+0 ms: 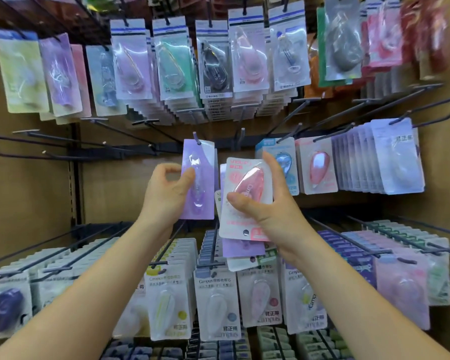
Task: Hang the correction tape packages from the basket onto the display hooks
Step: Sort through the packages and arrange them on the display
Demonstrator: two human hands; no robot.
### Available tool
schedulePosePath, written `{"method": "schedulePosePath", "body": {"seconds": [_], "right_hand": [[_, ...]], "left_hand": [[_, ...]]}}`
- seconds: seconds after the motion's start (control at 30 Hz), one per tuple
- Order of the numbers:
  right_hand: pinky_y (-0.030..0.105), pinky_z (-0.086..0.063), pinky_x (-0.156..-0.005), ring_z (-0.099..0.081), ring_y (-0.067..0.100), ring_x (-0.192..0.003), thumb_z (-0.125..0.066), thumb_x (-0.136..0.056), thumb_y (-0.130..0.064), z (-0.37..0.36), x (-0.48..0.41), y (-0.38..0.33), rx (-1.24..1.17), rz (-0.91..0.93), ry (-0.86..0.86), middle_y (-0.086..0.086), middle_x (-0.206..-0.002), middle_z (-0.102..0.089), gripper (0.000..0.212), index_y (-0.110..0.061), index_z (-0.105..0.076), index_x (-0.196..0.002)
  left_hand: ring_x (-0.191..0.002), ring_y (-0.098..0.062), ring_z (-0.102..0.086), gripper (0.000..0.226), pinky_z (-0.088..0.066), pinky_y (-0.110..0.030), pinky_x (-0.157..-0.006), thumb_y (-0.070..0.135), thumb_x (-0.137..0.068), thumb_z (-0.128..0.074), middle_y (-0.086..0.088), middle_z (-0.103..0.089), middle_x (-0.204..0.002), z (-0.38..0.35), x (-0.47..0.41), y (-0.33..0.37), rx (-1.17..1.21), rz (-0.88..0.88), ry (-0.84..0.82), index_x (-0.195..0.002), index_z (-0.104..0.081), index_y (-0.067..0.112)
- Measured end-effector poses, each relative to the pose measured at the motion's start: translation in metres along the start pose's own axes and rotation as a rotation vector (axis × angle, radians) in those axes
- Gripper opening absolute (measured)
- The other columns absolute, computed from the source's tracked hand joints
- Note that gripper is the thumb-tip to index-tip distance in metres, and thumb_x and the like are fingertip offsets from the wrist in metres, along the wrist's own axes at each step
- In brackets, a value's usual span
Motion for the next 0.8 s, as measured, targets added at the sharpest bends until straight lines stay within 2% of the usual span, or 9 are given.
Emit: {"method": "schedulePosePath", "body": {"seconds": [0.1, 0.2, 0.27, 0.33, 0.4, 0.5, 0.63, 0.7, 0.8], "right_hand": [[0.017, -0.056, -0.082, -0.058, 0.005, -0.115, -0.079, -0.080, -0.014, 0.004, -0.008, 0.004, -0.018, -0.032, 0.029, -0.014, -0.133, -0.052, 0.099, -0.044, -0.017, -0.151], [0.015, -0.056, -0.066, -0.060, 0.003, -0.105, -0.082, -0.077, -0.015, 0.005, -0.021, 0.008, -0.046, -0.097, 0.055, -0.016, -0.126, -0.052, 0.109, -0.046, -0.009, -0.152], [0.024, -0.059, -0.068, -0.064, 0.009, -0.103, -0.083, -0.077, -0.016, 0.004, -0.030, 0.010, -0.043, -0.140, 0.064, -0.012, -0.125, -0.056, 0.104, -0.043, -0.015, -0.151], [0.031, -0.061, -0.071, -0.068, 0.016, -0.101, -0.082, -0.078, -0.016, 0.003, -0.037, 0.014, -0.028, -0.169, 0.066, -0.005, -0.122, -0.062, 0.081, -0.040, -0.034, -0.138], [0.035, -0.062, -0.076, -0.070, 0.019, -0.100, -0.084, -0.077, -0.017, 0.002, -0.044, 0.020, -0.027, -0.190, 0.064, 0.000, -0.119, -0.067, 0.065, -0.032, -0.047, -0.128], [0.041, -0.060, -0.084, -0.070, 0.020, -0.100, -0.086, -0.074, -0.020, 0.003, -0.049, 0.031, -0.045, -0.211, 0.083, 0.002, -0.115, -0.070, 0.060, -0.024, -0.054, -0.124], [0.037, -0.061, -0.076, -0.074, 0.023, -0.090, -0.085, -0.074, -0.020, 0.001, -0.050, 0.041, -0.120, -0.255, 0.093, 0.004, -0.102, -0.076, 0.046, -0.017, -0.065, -0.115], [0.034, -0.060, -0.072, -0.074, 0.022, -0.086, -0.084, -0.075, -0.019, 0.000, -0.049, 0.043, -0.140, -0.258, 0.093, 0.004, -0.097, -0.077, 0.038, -0.016, -0.068, -0.110], [0.040, -0.061, -0.080, -0.073, 0.022, -0.091, -0.085, -0.074, -0.021, 0.002, -0.053, 0.044, -0.162, -0.248, 0.136, 0.004, -0.102, -0.076, 0.044, -0.018, -0.067, -0.114]], "left_hand": [[-0.080, -0.025, -0.069, 0.034, -0.055, -0.040, -0.070, 0.029, -0.093, -0.065, -0.017, -0.070, -0.095, -0.007, -0.026, -0.014, -0.215, -0.061, -0.080, -0.124, -0.053, 0.038], [-0.095, -0.027, -0.067, 0.041, -0.056, -0.043, -0.086, 0.026, -0.094, -0.064, -0.014, -0.069, -0.110, -0.017, -0.052, -0.032, -0.332, -0.029, -0.145, -0.134, -0.055, 0.033], [-0.112, -0.023, -0.060, 0.043, -0.052, -0.044, -0.097, 0.022, -0.095, -0.064, -0.002, -0.060, -0.131, -0.026, -0.067, -0.039, -0.353, -0.018, -0.167, -0.136, -0.055, 0.028], [-0.118, -0.025, -0.057, 0.043, -0.050, -0.042, -0.099, 0.019, -0.094, -0.064, -0.002, -0.056, -0.138, -0.034, -0.085, -0.048, -0.412, -0.027, -0.181, -0.136, -0.055, 0.025], [-0.114, -0.028, -0.059, 0.044, -0.052, -0.040, -0.095, 0.017, -0.093, -0.062, -0.006, -0.057, -0.137, -0.041, -0.102, -0.058, -0.473, -0.007, -0.186, -0.136, -0.055, 0.023], [-0.102, -0.031, -0.059, 0.043, -0.053, -0.036, -0.082, 0.016, -0.097, -0.057, -0.011, -0.058, -0.130, -0.052, -0.119, -0.073, -0.473, 0.055, -0.216, -0.138, -0.051, 0.024], [-0.088, -0.028, -0.054, 0.042, -0.048, -0.032, -0.073, 0.015, -0.098, -0.052, -0.016, -0.058, -0.129, -0.065, -0.130, -0.083, -0.518, 0.075, -0.224, -0.139, -0.047, 0.025], [-0.093, -0.031, -0.057, 0.047, -0.048, -0.033, -0.076, 0.018, -0.099, -0.051, -0.014, -0.057, -0.131, -0.066, -0.127, -0.080, -0.584, 0.108, -0.237, -0.144, -0.040, 0.025], [-0.107, -0.033, -0.062, 0.048, -0.052, -0.039, -0.088, 0.025, -0.099, -0.051, -0.015, -0.058, -0.131, -0.061, -0.113, -0.057, -0.649, 0.091, -0.262, -0.145, -0.036, 0.021]]}}
Point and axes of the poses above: each hand's wrist, its own x-axis away from the middle knuckle, its own z-axis out of the back of the hand, y = z × x, the point moved 3 cm from there along -x, towards the middle knuckle
